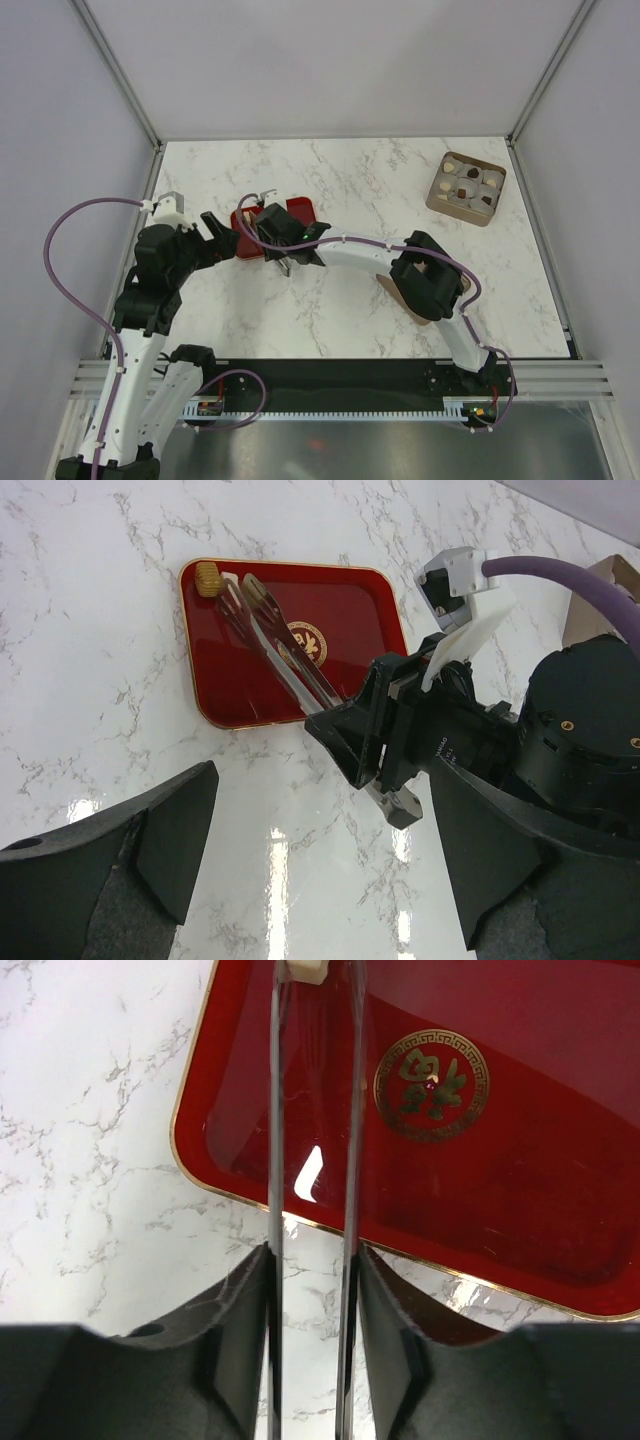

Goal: Pack the chocolate

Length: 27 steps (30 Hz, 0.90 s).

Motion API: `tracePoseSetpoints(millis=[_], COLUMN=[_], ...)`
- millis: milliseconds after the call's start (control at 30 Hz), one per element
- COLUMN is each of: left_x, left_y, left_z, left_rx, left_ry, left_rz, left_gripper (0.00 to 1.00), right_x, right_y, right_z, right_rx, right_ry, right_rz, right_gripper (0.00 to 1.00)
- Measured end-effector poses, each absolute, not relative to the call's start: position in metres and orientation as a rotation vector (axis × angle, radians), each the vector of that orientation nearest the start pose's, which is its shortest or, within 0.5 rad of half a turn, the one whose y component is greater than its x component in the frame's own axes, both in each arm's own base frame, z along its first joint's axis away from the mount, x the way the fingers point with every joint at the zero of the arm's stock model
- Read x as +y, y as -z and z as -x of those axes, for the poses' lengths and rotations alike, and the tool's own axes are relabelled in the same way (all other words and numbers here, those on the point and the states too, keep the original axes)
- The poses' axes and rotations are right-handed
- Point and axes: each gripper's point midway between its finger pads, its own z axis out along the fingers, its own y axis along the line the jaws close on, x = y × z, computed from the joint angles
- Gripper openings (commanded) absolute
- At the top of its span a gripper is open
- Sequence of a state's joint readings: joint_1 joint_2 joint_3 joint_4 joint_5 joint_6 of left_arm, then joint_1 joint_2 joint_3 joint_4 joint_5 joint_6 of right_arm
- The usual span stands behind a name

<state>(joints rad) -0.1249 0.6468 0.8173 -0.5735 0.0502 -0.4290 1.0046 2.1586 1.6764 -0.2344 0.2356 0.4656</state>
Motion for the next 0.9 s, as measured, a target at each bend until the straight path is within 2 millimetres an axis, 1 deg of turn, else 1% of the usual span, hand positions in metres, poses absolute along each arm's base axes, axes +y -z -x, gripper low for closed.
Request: tracePoseSetpoints(millis=[167, 200, 333, 433, 500, 600, 667, 733, 800, 900], left_x=[-0.057, -0.057, -0.056, -0.055, -0.055, -0.055, -0.055, -0.055, -0.055, -0.055], left_y=[-0.241, -0.241, -0.241, -0.241, -0.241, -0.241, -0.241, -0.241, -0.241, -0.241], left_z=[-0.249, -0.249, -0.249, -0.25, -0.25, -0.25, -0.25, -0.25, -0.25, -0.25], left_rx=[1.978, 1.978, 1.977, 1.976, 1.975, 1.976, 1.976, 1.976, 1.976, 1.976], left_ry=[0.408, 0.408, 0.402, 0.395, 0.393, 0.393, 0.392, 0.392, 0.392, 0.392], left_rz=[0.27, 0.27, 0.274, 0.278, 0.28, 0.28, 0.28, 0.28, 0.28, 0.281], left_gripper=[0.95, 0.95, 0.95, 0.95, 0.95, 0.95, 0.95, 0.95, 0.95, 0.95], right_x=[0.469, 0.468, 0.466, 0.455, 0.446, 0.432, 0.418, 0.401, 0.373, 0.316], right_y=[-0.08, -0.079, -0.079, -0.078, -0.083, -0.1, -0.118, -0.139, -0.163, -0.198], right_z=[-0.33, -0.331, -0.33, -0.324, -0.319, -0.317, -0.317, -0.321, -0.332, -0.358], right_rx=[2.261, 2.259, 2.258, 2.271, 2.278, 2.274, 2.264, 2.248, 2.237, 2.221], right_ry=[-0.476, -0.47, -0.462, -0.444, -0.431, -0.427, -0.431, -0.436, -0.427, -0.377], right_rz=[0.484, 0.483, 0.489, 0.499, 0.506, 0.499, 0.482, 0.447, 0.384, 0.242], right_gripper=[0.34, 0.31, 0.27, 0.25, 0.24, 0.23, 0.23, 0.23, 0.23, 0.23])
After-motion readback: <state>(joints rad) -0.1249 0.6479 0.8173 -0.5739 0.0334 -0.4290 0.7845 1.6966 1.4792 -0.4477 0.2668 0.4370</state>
